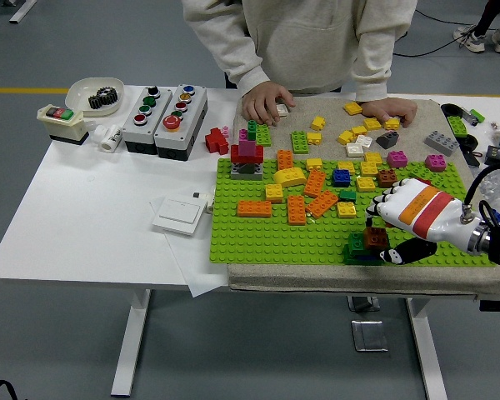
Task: Pick up the brick,pile it on top of brick,press brick,pick up the brick,pile it on top of brick,press brick
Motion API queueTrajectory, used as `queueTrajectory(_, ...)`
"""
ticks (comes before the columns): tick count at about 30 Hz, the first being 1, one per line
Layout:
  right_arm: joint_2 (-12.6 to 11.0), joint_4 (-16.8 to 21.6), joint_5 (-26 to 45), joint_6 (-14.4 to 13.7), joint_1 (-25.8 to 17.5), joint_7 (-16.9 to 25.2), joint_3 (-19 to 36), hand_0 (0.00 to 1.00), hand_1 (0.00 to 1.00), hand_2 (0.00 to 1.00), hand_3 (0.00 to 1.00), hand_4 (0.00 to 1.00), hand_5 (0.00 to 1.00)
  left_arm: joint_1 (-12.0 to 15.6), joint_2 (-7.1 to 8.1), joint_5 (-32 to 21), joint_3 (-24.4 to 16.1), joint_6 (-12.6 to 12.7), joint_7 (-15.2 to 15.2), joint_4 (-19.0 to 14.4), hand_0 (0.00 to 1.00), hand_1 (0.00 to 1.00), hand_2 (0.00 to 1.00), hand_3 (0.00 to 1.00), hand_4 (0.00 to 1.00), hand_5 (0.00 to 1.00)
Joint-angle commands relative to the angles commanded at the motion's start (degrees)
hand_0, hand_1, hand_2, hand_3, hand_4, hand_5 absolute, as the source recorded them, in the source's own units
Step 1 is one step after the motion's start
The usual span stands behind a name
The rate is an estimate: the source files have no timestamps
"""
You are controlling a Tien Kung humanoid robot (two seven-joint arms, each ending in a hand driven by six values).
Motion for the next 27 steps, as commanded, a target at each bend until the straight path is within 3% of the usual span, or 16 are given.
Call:
queueTrajectory(8, -0.62, 2.38, 1.38, -0.87, -2.25, 0.43, 3.00, 0.548, 0.589, 0.694, 0.621, 0.814, 0.521, 0.17, -0.05, 0.11, -0.11, 0.03, 0.00, 0.05, 0.647, 0.707, 0.727, 0.587, 0.663, 0.662)
queueTrajectory(9, -0.76, 2.94, 1.60, -1.17, -2.81, 0.64, 3.90, 0.584, 0.603, 0.709, 0.674, 0.827, 0.523, 0.19, -0.05, 0.19, -0.15, 0.01, 0.01, 0.06, 0.647, 0.707, 0.727, 0.587, 0.663, 0.663)
queueTrajectory(11, -0.81, 3.14, 1.67, -1.27, -3.00, 0.72, 4.22, 0.584, 0.603, 0.709, 0.674, 0.827, 0.523, 0.20, -0.05, 0.22, -0.17, 0.01, 0.01, 0.06, 0.647, 0.707, 0.727, 0.587, 0.663, 0.663)
queueTrajectory(14, -1.20, 5.68, 3.63, -3.26, -6.33, 1.74, 8.28, 0.584, 0.603, 0.709, 0.674, 0.827, 0.523, 0.31, -0.06, 0.69, -0.39, -0.11, 0.05, 0.09, 0.647, 0.707, 0.727, 0.587, 0.663, 0.663)
queueTrajectory(15, -1.23, 6.06, 3.97, -3.58, -7.03, 1.89, 9.15, 0.652, 0.621, 0.712, 0.686, 0.834, 0.524, 0.33, -0.06, 0.75, -0.42, -0.13, 0.05, 0.10, 0.647, 0.707, 0.727, 0.587, 0.663, 0.664)
queueTrajectory(19, -0.83, 7.84, 6.80, -5.81, -11.47, 2.75, 13.53, 0.652, 0.621, 0.712, 0.686, 0.834, 0.524, 0.43, -0.05, 1.23, -0.68, -0.24, 0.10, 0.12, 0.647, 0.707, 0.727, 0.587, 0.663, 0.664)
queueTrajectory(20, -0.78, 7.98, 7.13, -5.99, -12.15, 2.82, 14.15, 0.652, 0.621, 0.712, 0.686, 0.834, 0.524, 0.44, -0.05, 1.26, -0.70, -0.24, 0.11, 0.12, 0.647, 0.707, 0.727, 0.587, 0.663, 0.664)
queueTrajectory(21, -0.56, 8.28, 7.78, -6.32, -13.41, 3.02, 15.32, 0.712, 0.682, 0.750, 0.694, 0.836, 0.539, 0.47, -0.04, 1.21, -0.66, -0.21, 0.08, 0.11, 0.647, 0.707, 0.727, 0.587, 0.663, 0.662)
queueTrajectory(27, 0.43, 8.91, 8.71, -7.34, -19.21, 4.21, 20.23, 0.732, 0.696, 0.755, 0.674, 0.831, 0.550, 0.46, -0.02, 1.77, -0.89, -0.35, 0.08, 0.10, 0.650, 0.707, 0.727, 0.587, 0.662, 0.662)
